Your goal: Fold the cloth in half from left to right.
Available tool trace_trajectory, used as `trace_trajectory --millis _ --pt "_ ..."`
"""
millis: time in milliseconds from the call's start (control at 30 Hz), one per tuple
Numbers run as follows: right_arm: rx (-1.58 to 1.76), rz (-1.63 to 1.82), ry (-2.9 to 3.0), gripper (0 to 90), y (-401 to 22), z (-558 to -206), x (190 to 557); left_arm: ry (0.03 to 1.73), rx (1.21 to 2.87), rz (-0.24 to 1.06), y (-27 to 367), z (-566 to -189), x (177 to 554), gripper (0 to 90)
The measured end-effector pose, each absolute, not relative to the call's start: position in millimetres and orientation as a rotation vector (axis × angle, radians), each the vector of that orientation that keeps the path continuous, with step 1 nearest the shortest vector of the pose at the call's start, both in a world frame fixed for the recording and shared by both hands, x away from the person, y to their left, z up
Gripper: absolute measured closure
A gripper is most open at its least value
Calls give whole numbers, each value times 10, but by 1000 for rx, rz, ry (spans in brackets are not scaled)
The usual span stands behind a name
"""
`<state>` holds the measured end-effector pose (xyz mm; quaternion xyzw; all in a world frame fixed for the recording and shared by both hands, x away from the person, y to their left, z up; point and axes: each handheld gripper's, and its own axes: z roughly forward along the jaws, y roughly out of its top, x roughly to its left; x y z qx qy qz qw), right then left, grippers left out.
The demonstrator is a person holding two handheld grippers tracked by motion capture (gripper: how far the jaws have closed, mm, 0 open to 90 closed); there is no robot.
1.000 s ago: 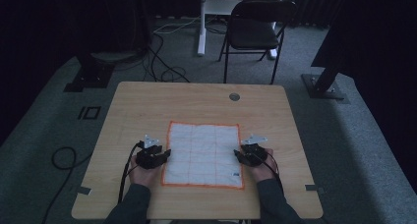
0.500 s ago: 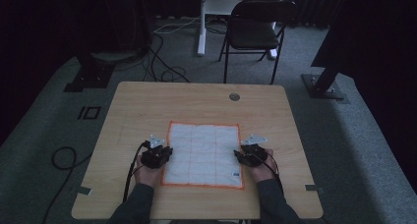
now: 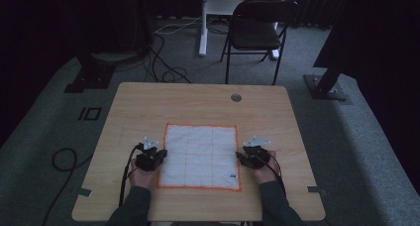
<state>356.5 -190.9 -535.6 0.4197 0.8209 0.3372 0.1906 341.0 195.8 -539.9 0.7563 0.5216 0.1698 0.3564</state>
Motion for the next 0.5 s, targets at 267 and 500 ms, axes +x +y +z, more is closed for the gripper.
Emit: trace_trajectory --millis 267,500 --pt "1179 946 2307 583 -1924 -5354 3567 1384 1967 488 2090 -5379 3390 880" --pt "1183 943 2307 582 -1925 -5358 3569 1310 1922 447 2086 -5282 3360 880"
